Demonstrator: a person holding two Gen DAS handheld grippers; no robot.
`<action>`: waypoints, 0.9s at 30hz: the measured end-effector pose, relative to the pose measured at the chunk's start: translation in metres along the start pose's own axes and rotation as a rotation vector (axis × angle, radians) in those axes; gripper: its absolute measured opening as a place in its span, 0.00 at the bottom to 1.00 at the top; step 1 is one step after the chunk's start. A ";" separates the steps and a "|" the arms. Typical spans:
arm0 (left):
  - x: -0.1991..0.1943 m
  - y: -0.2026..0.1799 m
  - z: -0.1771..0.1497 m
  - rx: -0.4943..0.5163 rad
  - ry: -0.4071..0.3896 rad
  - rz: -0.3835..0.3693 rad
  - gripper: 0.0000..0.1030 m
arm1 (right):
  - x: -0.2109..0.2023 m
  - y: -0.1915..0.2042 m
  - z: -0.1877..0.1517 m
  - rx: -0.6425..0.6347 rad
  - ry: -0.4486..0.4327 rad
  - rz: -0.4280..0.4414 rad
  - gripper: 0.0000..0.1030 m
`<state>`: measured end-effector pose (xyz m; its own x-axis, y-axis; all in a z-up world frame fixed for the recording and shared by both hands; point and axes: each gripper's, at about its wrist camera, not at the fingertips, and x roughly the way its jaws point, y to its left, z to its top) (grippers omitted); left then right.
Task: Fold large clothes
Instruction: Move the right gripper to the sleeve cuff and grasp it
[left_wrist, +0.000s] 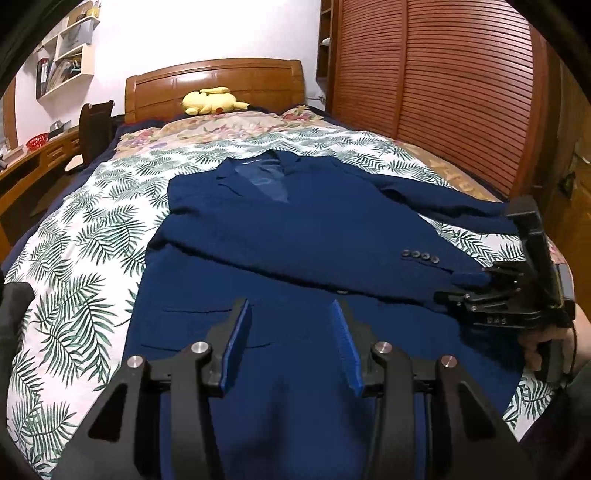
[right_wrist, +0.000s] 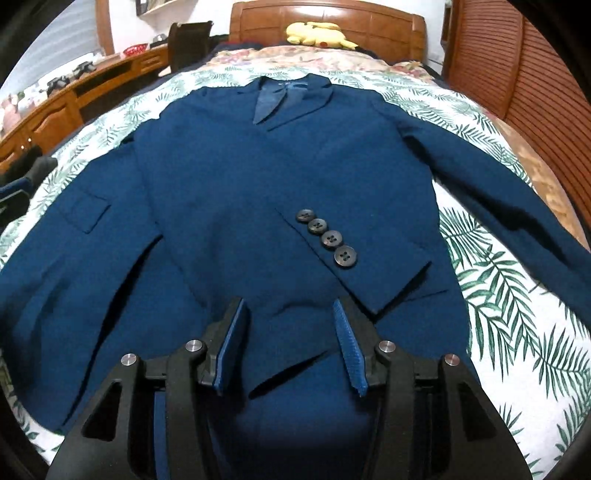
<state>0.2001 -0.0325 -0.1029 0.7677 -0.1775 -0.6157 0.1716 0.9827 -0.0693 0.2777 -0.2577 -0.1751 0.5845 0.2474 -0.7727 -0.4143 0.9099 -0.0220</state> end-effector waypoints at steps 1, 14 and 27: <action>0.000 -0.002 0.001 0.003 -0.002 -0.004 0.43 | -0.006 -0.004 -0.001 0.007 -0.005 0.009 0.48; -0.011 -0.027 0.000 0.051 -0.023 -0.059 0.43 | -0.087 -0.080 -0.006 0.054 -0.066 -0.158 0.48; -0.009 -0.047 -0.004 0.081 -0.015 -0.099 0.43 | -0.123 -0.183 -0.006 0.193 -0.051 -0.306 0.65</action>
<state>0.1830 -0.0772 -0.0974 0.7535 -0.2744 -0.5975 0.2954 0.9531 -0.0653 0.2774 -0.4571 -0.0798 0.6974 -0.0335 -0.7159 -0.0790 0.9892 -0.1233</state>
